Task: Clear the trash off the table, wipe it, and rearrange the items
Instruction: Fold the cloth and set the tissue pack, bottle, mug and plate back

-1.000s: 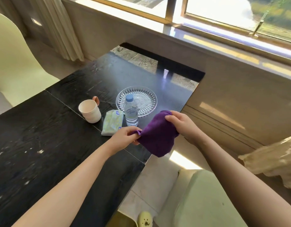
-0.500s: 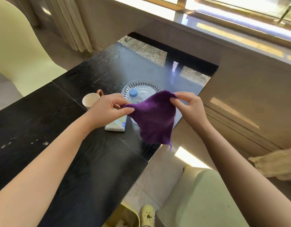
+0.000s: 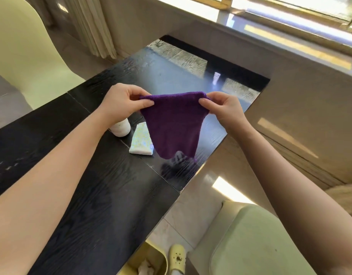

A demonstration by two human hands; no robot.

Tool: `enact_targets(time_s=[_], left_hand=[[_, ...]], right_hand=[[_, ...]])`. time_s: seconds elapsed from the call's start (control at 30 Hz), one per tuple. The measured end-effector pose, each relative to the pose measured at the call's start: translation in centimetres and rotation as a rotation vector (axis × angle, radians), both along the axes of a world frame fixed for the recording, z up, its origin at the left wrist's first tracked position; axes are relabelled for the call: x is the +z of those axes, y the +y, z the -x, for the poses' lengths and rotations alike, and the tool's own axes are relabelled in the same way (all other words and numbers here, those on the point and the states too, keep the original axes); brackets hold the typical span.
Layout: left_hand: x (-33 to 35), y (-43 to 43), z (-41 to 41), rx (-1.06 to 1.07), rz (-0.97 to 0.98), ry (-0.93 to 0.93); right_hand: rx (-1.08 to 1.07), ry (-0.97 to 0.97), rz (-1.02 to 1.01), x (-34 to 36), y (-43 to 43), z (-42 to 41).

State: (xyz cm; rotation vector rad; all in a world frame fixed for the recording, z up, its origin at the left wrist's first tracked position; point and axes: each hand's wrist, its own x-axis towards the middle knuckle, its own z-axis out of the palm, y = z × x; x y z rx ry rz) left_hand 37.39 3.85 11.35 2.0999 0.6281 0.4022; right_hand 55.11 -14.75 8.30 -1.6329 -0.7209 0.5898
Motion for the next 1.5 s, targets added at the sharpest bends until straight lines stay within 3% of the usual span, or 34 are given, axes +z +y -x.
enact_targets(time_s=[0.17, 0.27, 0.5, 0.7, 0.8, 0.9, 1.0, 1.1, 1.17, 1.37, 1.5], left_hand=[[-1.8, -3.0, 1.9, -0.011, 0.060, -0.010], [-5.8, -5.8, 4.0, -0.051, 0.132, 0.102], [-16.4, -10.9, 8.0, -0.084, 0.310, 0.384], [-18.5, -8.6, 5.0, 0.171, 0.499, 0.288], [-20.0, -6.0, 2.2, 0.308, 0.481, 0.255], [-21.8, -4.6, 0.5, 0.409, 0.407, 0.332], [-23.2, -5.9, 0.7, 0.248, 0.165, 0.489], [-24.8, -8.2, 1.3, 0.069, 0.017, 0.643], [-25.9, -9.1, 1.5, 0.012, -0.105, 0.703], [-25.7, -9.3, 0.8, 0.022, -0.205, 0.679], [-23.3, -6.3, 0.2, 0.401, -0.146, 0.490]], right_hand=[[0.052, -0.057, 0.070, -1.9, -2.7, 0.3], [0.114, -0.063, 0.179, -4.7, -5.5, 1.1], [0.280, 0.151, 0.469, -14.0, -10.2, 3.6], [0.111, 0.067, 0.479, -16.3, -6.6, 3.0], [0.009, -0.044, 0.522, -17.2, -2.6, 1.7], [-0.018, -0.147, 0.700, -18.7, 0.6, 0.7], [0.154, -0.442, 0.875, -20.4, 1.8, 1.3], [0.366, -0.671, 0.918, -21.7, 1.7, 2.8], [0.387, -0.758, 0.925, -22.4, 1.5, 3.1], [0.433, -0.832, 0.956, -22.5, 2.7, 1.7], [0.375, -0.651, 0.871, -20.7, 4.7, 0.1]])
